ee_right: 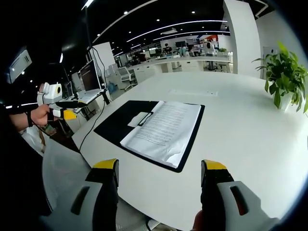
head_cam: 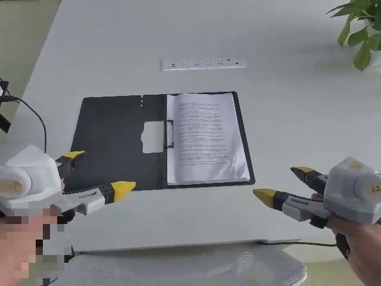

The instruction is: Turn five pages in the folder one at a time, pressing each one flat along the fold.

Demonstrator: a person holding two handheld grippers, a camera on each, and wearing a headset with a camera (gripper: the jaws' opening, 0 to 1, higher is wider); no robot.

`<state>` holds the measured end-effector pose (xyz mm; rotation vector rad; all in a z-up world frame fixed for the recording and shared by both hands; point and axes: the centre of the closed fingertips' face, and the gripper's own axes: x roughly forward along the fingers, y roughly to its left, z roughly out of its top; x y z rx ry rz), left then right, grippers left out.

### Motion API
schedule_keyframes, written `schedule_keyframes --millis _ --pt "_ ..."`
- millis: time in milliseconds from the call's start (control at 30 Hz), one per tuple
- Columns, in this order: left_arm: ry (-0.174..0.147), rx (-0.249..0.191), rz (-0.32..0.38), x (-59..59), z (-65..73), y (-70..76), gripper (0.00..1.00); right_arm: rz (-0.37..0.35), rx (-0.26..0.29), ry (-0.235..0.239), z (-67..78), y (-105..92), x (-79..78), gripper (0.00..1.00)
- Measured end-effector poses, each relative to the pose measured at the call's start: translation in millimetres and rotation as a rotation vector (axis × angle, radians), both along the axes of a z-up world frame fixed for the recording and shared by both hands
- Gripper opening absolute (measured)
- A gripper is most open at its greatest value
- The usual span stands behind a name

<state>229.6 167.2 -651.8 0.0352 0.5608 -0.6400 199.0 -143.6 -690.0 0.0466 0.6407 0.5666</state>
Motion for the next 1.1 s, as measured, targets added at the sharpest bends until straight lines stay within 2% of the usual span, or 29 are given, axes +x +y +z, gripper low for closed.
schedule_keyframes --millis 267,567,667,767,1100 --pt "0.006 -0.002 -0.002 0.2 -2.6 -1.1 0.82 -0.001 -0.001 0.003 -0.9 -0.4 2.1 0.68" --pt "0.010 -0.005 -0.037 5.4 -4.6 -16.2 0.82 -0.002 0.000 0.008 -2.5 -0.6 2.7 0.68" --pt "0.014 -0.015 -0.065 10.7 -7.5 -28.8 0.82 -0.007 0.004 0.009 -2.9 -1.6 3.0 0.68" --pt "0.016 -0.003 -0.103 15.0 -11.2 -41.6 0.82 -0.005 -0.001 0.012 -4.0 -2.2 3.0 0.68" --pt "0.020 -0.013 -0.201 31.2 -17.9 -87.2 0.82 -0.028 0.006 0.019 -7.8 -9.5 4.6 0.68"
